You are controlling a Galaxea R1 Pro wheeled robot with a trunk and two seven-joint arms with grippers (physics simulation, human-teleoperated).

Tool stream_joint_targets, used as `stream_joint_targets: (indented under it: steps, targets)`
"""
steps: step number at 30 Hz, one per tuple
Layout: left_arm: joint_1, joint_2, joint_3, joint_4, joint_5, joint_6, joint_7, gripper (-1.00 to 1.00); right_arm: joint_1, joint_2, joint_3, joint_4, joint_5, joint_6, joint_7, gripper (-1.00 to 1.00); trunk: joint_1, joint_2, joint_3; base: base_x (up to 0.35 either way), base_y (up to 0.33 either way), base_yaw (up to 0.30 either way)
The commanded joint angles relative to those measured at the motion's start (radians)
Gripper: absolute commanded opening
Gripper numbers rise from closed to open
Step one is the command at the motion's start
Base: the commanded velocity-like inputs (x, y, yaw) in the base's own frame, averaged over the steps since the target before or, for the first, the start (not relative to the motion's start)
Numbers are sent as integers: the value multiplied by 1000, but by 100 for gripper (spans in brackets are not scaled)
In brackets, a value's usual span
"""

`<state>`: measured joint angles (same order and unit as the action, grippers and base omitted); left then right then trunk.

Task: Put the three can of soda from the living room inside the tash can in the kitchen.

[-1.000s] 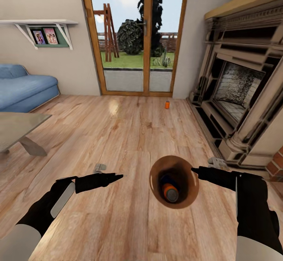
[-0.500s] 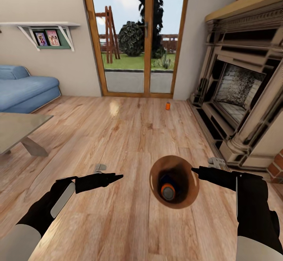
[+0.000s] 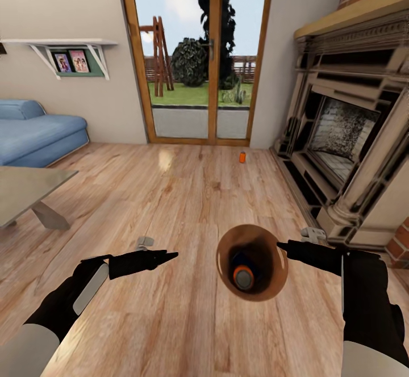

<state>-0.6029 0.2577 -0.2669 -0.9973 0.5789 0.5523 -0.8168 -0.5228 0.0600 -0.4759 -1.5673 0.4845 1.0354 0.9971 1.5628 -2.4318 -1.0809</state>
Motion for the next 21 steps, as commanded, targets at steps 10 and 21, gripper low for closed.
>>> stream_joint_targets:
  steps: [10,21]
  targets:
    - [-1,-37,2,2,-103,0,2,100,0,-3,0,0,-24,12,3,-100,0,0,2,212,0,0]
    - [-1,-51,3,2,-125,0,1,100,0,-6,0,0,-25,12,14,-100,0,0,2,339,0,0]
